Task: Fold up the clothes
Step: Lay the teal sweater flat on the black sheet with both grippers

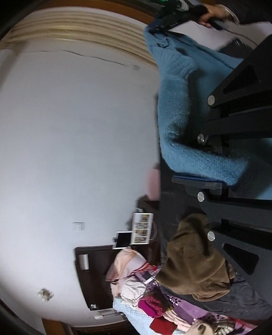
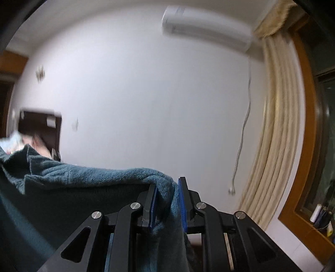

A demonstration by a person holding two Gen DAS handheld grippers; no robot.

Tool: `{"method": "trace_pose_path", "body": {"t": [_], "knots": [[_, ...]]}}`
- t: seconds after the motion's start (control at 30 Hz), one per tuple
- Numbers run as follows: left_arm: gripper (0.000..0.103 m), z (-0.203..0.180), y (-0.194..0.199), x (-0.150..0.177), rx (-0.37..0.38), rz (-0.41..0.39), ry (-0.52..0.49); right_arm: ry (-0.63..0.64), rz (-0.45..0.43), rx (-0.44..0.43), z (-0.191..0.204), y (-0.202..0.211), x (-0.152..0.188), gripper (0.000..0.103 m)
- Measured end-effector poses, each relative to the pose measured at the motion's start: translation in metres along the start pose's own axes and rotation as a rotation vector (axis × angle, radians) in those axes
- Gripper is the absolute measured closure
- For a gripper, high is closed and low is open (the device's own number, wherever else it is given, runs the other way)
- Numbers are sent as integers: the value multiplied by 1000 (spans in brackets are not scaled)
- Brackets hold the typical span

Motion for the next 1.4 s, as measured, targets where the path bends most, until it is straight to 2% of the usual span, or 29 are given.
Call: {"method": "trace_pose_path", "body": {"t": [0.17,0.37,0.5,0.67,0.77,0.87,0.93,0.97,1.0,1.1,1.23,1.4], "knots": [[87,16,-105,16,-59,156,-6,38,191,-59,50,-95,44,85],[87,38,-207,32,-122,307,-15,59,341,-108,100,-178,77,85],[86,54,-265,44,-149,403,1,95,407,-122,130,-220,97,85],[75,68,-318,67,-188,513,4,101,511,-159,158,-259,131,85],[74,71,-335,83,-197,563,-10,109,572,-189,172,-275,147,84],[70,79,-347,95,-185,611,12,120,626,-209,183,-284,161,75],[63,88,-349,96,-149,634,66,114,639,-206,183,-285,166,58],[61,93,-348,96,-133,646,94,104,636,-201,181,-284,167,31],[56,97,-348,95,-125,650,110,95,633,-195,180,-282,168,18],[49,105,-338,89,-126,626,102,44,622,-199,172,-275,165,18],[31,127,-332,86,-150,618,126,-5,621,-258,177,-262,160,18],[31,156,-323,84,-125,621,201,17,607,-343,201,-243,154,18]]}}
Point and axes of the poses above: each gripper's, at about its wrist camera, not at the fingertips, and y roughly against the way its jaws point, z to its left, x to its underside, the point moved 5 cm from there along -y, roughly the way its jaws point, and after that the axes turned 11 degrees about y, right-handed, at the moved point
